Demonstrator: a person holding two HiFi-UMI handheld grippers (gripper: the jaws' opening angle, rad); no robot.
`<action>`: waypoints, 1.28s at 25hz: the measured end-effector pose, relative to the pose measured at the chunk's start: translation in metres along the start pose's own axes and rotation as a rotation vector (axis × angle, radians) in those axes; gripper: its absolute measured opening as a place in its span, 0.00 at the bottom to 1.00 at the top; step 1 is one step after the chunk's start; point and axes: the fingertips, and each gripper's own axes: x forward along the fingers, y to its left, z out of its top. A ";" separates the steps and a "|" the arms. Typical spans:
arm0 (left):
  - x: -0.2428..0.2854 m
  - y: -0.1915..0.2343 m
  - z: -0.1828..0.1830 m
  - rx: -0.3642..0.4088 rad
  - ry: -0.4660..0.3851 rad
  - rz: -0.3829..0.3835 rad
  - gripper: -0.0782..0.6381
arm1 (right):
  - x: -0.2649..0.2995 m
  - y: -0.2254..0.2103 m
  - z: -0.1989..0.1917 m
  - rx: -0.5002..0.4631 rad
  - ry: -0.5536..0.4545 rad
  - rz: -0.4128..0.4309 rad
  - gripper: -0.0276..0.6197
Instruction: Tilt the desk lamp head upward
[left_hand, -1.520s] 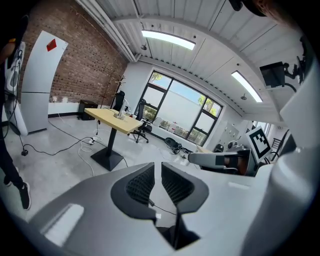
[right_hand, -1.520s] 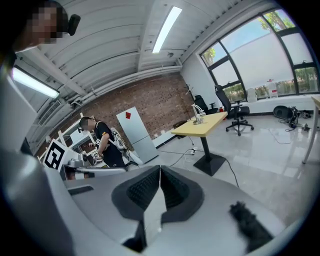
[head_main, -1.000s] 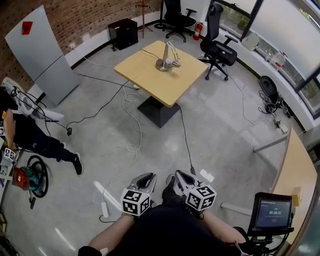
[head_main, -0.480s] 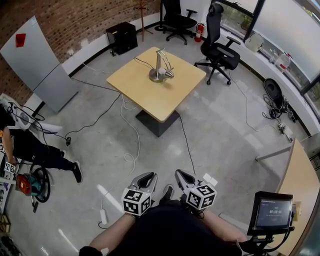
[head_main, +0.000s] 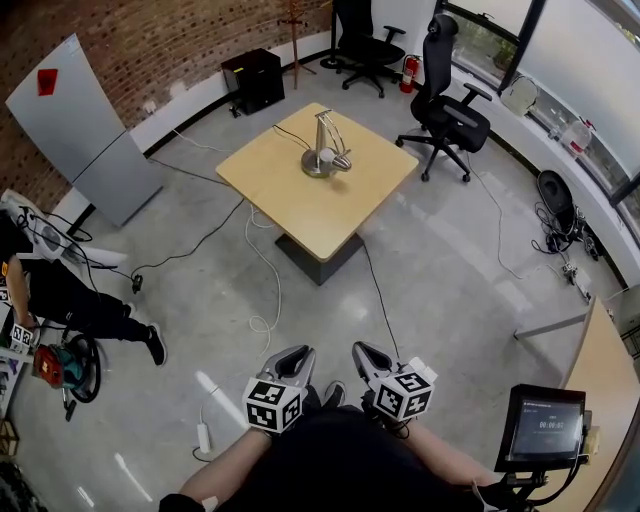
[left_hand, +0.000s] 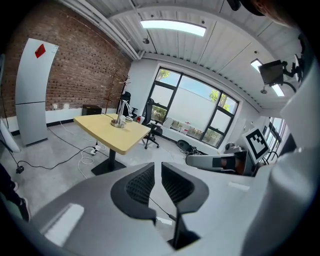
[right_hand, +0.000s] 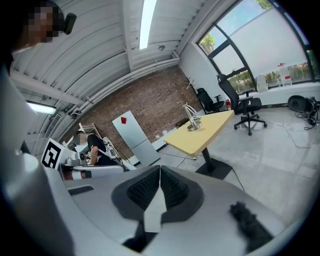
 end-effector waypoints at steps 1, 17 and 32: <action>0.002 0.002 0.002 -0.006 0.000 0.003 0.18 | 0.003 -0.001 0.001 0.001 0.004 0.003 0.05; 0.102 0.061 0.078 0.014 0.025 -0.113 0.18 | 0.079 -0.067 0.075 0.001 -0.019 -0.135 0.05; 0.160 0.149 0.146 0.010 0.066 -0.178 0.18 | 0.180 -0.089 0.136 0.029 -0.020 -0.208 0.05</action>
